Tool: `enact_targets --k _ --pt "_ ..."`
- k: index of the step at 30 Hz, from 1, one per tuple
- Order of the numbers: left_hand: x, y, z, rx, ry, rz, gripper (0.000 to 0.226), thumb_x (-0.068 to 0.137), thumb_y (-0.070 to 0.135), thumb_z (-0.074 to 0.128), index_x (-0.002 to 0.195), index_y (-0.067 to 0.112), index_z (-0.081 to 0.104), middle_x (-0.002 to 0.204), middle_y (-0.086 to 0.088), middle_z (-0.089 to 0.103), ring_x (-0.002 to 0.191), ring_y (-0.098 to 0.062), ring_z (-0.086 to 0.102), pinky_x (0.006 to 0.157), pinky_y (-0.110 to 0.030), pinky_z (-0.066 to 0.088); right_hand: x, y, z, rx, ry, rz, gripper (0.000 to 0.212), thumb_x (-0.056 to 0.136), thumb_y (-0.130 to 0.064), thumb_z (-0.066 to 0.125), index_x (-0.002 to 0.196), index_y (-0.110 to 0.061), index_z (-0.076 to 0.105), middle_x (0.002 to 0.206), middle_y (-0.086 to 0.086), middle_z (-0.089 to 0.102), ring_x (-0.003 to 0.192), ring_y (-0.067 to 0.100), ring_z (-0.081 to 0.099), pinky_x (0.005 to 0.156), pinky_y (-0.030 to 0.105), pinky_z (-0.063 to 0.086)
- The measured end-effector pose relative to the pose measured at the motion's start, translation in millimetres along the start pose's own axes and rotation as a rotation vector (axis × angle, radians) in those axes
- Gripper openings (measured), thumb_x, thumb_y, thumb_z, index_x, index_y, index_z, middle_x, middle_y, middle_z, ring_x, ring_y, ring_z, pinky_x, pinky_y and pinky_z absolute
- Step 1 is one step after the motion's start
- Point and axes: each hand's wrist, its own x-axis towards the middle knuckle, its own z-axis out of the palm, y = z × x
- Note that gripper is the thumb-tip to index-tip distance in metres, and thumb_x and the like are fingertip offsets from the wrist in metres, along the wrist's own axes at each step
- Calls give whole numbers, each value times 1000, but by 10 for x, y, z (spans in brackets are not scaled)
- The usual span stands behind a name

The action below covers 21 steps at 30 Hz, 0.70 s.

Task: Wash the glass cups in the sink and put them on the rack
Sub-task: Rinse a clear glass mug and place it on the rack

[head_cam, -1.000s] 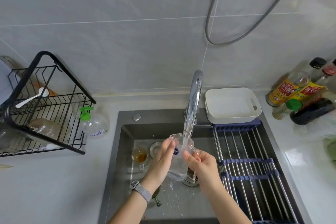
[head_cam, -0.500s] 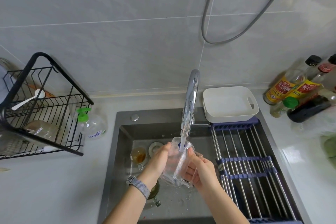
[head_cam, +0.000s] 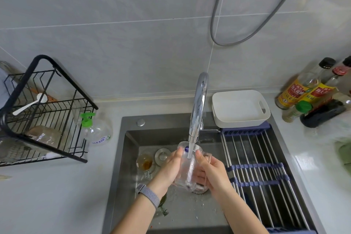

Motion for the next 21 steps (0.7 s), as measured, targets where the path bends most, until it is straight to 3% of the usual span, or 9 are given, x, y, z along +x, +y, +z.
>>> enact_targets --k 2,4,7,9,12,14,17,19,21 --pt "35 -15 6 -84 20 -28 67 91 69 15 135 34 51 146 -2 47 135 -23 42 116 -45 30 -22 -12 -14 -65 -24 -76 50 70 -45 82 76 -5 52 67 24 56 61 30 62 64 40 55" --pt "64 -13 17 -199 70 -58 68 96 63 12 110 27 68 118 -7 67 114 -26 59 107 -47 42 -45 -22 -16 -170 -48 -173 46 74 -30 80 60 2 49 75 30 65 78 40 70 77 51 57" --pt "92 -19 0 -401 116 -16 67 101 52 14 111 13 69 100 -13 74 98 -29 68 97 -47 50 -79 -13 6 -175 -158 -258 46 80 7 71 52 -8 37 80 6 74 88 22 73 73 36 57" --pt "87 -45 -18 -454 112 24 64 102 50 18 111 12 68 105 -11 74 97 -28 70 92 -45 52 -79 24 -9 -160 -165 -283 49 73 1 75 50 -12 33 104 2 74 106 14 67 78 28 56" --pt "97 -52 -24 -459 106 74 54 103 46 21 115 18 66 112 -7 73 103 -22 68 96 -44 49 -55 119 -57 -148 -63 -310 46 58 -27 83 45 -17 39 115 5 71 120 19 60 94 47 53" --pt "89 -36 -42 -490 115 118 50 103 41 23 112 17 66 119 -11 69 109 -22 65 101 -44 46 -71 115 -37 -192 -67 -326 51 61 -25 86 48 -5 40 120 -4 69 110 14 65 84 38 56" --pt "89 -40 -59 -449 93 157 57 103 41 19 118 10 64 116 -13 70 111 -27 64 104 -49 44 -122 85 44 -192 -89 -370 53 75 4 74 45 -19 36 112 1 72 108 4 65 73 23 52" --pt "84 -43 -60 -400 63 172 59 103 44 17 120 12 64 113 -8 72 111 -26 65 103 -48 45 -141 77 49 -173 -44 -397 54 74 2 74 44 -23 36 111 6 72 111 1 62 72 21 52" --pt "53 -26 -67 -371 64 170 60 103 44 17 118 14 66 108 -2 74 109 -21 65 100 -42 48 -130 71 39 -180 -63 -400 53 73 0 76 46 -20 35 112 3 71 93 -3 66 64 21 47"
